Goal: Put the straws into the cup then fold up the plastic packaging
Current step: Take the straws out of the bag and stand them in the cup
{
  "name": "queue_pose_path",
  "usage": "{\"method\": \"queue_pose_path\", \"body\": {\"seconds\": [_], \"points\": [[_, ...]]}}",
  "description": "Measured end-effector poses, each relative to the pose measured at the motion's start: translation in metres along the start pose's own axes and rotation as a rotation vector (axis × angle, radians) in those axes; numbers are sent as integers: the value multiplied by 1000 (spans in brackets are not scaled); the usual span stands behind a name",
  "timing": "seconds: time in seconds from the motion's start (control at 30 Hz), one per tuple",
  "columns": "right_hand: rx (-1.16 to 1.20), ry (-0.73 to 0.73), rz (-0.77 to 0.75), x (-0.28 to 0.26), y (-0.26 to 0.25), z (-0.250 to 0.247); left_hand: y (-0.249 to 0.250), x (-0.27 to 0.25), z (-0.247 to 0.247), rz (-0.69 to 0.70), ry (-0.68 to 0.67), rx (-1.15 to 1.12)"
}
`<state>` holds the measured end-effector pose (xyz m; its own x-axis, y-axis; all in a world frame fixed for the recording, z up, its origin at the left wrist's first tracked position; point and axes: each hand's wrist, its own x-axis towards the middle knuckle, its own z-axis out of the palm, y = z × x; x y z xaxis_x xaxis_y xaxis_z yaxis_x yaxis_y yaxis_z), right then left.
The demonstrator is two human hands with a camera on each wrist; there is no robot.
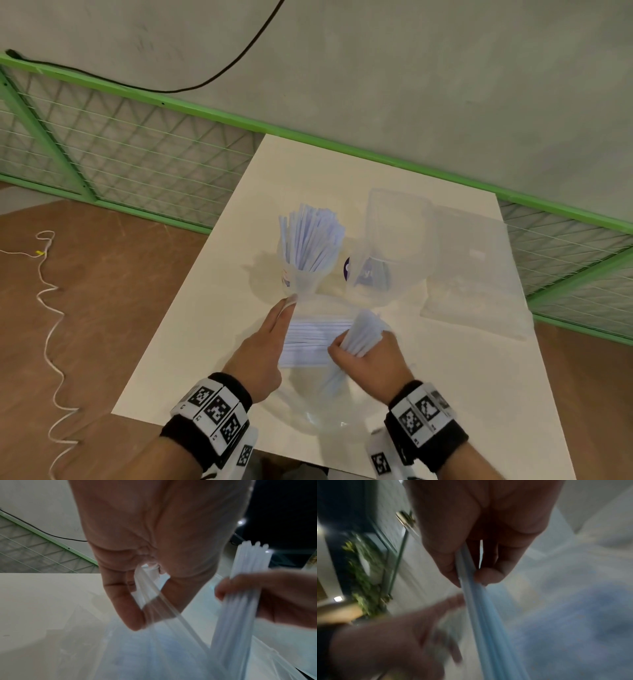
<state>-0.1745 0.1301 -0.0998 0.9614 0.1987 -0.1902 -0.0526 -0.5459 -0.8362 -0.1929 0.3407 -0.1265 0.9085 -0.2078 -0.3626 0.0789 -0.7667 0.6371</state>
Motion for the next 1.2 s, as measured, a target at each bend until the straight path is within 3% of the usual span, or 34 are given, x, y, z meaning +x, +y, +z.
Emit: {"method": "queue_pose_path", "body": {"seconds": [0.23, 0.37, 0.57, 0.8, 0.87, 1.0, 1.07, 1.2], "points": [[102, 213, -209, 60, -112, -67, 2, -4, -4, -13, -24, 10], [-29, 237, -243, 102, -140, -70, 6, -7, -7, -9, -24, 12], [-255, 91, -174, 147, -114, -32, 2, -8, -7, -19, -9, 30], [-118, 280, -336, 145, -99, -32, 0, -12, -7, -17, -18, 22], [-225, 291, -399, 137, -95, -29, 1, -12, -8, -16, -20, 19], [-663, 69, -444, 120, -77, -7, 2, -11, -8, -19, -22, 24], [-758, 21, -452, 117, -69, 2, 3, -12, -7, -25, -26, 28], [-556, 222, -528, 124, -72, 3, 3, -13, -7, -24, -19, 21]]}}
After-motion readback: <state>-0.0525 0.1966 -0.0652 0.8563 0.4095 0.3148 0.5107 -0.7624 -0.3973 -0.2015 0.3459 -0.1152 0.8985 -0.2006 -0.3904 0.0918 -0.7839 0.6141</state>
